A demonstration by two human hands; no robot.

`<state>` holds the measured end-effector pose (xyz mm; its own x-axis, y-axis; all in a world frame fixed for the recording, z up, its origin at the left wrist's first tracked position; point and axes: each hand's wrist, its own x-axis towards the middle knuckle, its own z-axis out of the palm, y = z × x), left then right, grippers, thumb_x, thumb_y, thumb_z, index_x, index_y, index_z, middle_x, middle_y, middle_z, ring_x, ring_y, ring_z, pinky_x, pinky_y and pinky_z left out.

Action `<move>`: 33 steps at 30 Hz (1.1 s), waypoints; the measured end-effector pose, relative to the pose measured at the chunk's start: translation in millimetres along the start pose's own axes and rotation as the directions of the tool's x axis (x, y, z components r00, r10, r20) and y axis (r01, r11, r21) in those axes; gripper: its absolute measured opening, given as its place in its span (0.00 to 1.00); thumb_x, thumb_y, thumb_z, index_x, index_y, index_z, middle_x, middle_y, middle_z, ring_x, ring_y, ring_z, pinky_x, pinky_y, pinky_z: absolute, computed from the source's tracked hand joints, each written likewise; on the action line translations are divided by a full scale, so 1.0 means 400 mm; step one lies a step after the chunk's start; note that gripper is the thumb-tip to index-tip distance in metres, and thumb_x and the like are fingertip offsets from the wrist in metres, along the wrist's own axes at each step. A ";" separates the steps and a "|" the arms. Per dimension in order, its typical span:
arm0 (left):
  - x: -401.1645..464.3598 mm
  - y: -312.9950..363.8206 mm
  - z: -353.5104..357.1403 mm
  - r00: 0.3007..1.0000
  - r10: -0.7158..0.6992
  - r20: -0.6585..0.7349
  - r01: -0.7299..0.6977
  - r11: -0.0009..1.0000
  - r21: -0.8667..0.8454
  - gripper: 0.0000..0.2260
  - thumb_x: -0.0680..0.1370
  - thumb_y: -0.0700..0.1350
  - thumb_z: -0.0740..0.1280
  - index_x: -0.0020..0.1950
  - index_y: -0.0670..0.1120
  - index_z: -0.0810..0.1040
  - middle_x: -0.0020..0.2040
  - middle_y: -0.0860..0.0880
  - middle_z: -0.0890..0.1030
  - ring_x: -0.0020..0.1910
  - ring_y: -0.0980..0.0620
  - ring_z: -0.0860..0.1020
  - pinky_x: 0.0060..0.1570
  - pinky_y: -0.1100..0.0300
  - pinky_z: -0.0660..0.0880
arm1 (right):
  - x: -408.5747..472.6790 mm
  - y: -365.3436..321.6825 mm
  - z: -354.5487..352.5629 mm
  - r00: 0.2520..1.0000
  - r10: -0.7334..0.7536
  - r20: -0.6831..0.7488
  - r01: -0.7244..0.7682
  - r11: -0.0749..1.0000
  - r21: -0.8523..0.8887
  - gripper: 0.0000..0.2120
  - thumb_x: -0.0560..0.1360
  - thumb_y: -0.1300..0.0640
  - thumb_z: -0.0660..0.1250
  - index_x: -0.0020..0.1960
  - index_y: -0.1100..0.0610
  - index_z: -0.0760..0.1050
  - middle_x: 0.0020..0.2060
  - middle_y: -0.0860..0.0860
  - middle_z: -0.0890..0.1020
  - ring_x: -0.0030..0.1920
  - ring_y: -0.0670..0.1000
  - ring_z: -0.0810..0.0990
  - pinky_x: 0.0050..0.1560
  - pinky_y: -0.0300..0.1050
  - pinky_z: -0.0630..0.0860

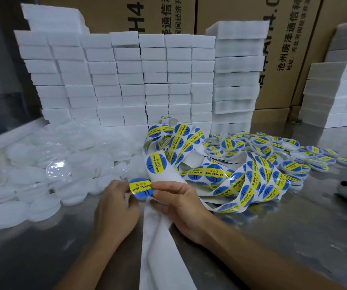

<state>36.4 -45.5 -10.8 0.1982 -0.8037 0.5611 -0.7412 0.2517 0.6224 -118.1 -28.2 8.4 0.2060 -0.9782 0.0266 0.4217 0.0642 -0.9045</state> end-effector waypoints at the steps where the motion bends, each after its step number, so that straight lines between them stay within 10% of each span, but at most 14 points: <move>1: 0.011 -0.017 -0.006 0.999 0.038 0.003 -0.038 0.994 0.103 0.16 0.68 0.34 0.70 0.49 0.54 0.81 0.49 0.48 0.79 0.48 0.42 0.76 0.43 0.51 0.73 | 0.001 -0.002 -0.002 1.000 0.009 0.000 -0.009 1.000 -0.019 0.11 0.74 0.69 0.69 0.43 0.56 0.86 0.47 0.56 0.86 0.48 0.51 0.83 0.58 0.46 0.76; 4: 0.039 -0.070 -0.024 0.983 -0.096 0.154 0.033 0.929 0.368 0.28 0.74 0.42 0.68 0.74 0.49 0.68 0.75 0.44 0.65 0.72 0.41 0.62 0.64 0.43 0.66 | -0.003 -0.009 -0.001 1.000 0.025 0.015 -0.024 0.999 -0.048 0.10 0.74 0.66 0.70 0.42 0.53 0.86 0.45 0.52 0.86 0.49 0.48 0.83 0.62 0.50 0.75; 7: 0.046 -0.090 -0.021 0.949 -0.218 0.226 0.093 0.883 0.460 0.28 0.80 0.52 0.60 0.78 0.51 0.57 0.80 0.46 0.54 0.78 0.45 0.52 0.71 0.45 0.59 | -0.002 -0.014 -0.004 1.000 0.015 0.019 -0.014 0.999 -0.053 0.09 0.74 0.65 0.71 0.46 0.53 0.86 0.46 0.52 0.86 0.49 0.49 0.83 0.61 0.52 0.76; 14: 0.056 -0.093 -0.023 0.982 -0.175 0.074 0.123 0.882 0.455 0.17 0.75 0.52 0.71 0.62 0.48 0.79 0.68 0.45 0.74 0.67 0.42 0.69 0.59 0.46 0.69 | 0.006 -0.031 -0.017 0.999 0.012 -0.033 -0.013 0.999 -0.030 0.07 0.75 0.64 0.71 0.51 0.56 0.83 0.48 0.55 0.85 0.49 0.50 0.82 0.63 0.57 0.75; 23: 0.054 -0.076 -0.034 0.992 -0.111 -0.054 0.122 0.954 0.275 0.21 0.65 0.49 0.80 0.53 0.47 0.78 0.50 0.43 0.80 0.55 0.38 0.73 0.50 0.45 0.71 | 0.014 -0.046 -0.035 1.000 -0.004 -0.015 0.004 1.000 0.017 0.04 0.71 0.59 0.75 0.43 0.51 0.85 0.43 0.51 0.85 0.50 0.49 0.83 0.59 0.56 0.80; 33: 0.001 0.055 -0.034 0.850 0.447 -0.277 -0.455 0.890 0.039 0.20 0.67 0.49 0.76 0.53 0.42 0.77 0.51 0.45 0.77 0.50 0.44 0.76 0.46 0.48 0.77 | 0.012 -0.058 -0.034 0.928 -0.373 -0.016 0.358 0.900 -0.250 0.30 0.71 0.65 0.76 0.64 0.39 0.73 0.52 0.55 0.81 0.46 0.50 0.84 0.53 0.57 0.82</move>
<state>28.9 -32.9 10.5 0.0151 -0.4214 0.9068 -0.7748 0.5683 0.2770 -138.9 -37.0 23.7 0.0196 -0.9345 0.3554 0.2322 -0.3415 -0.9108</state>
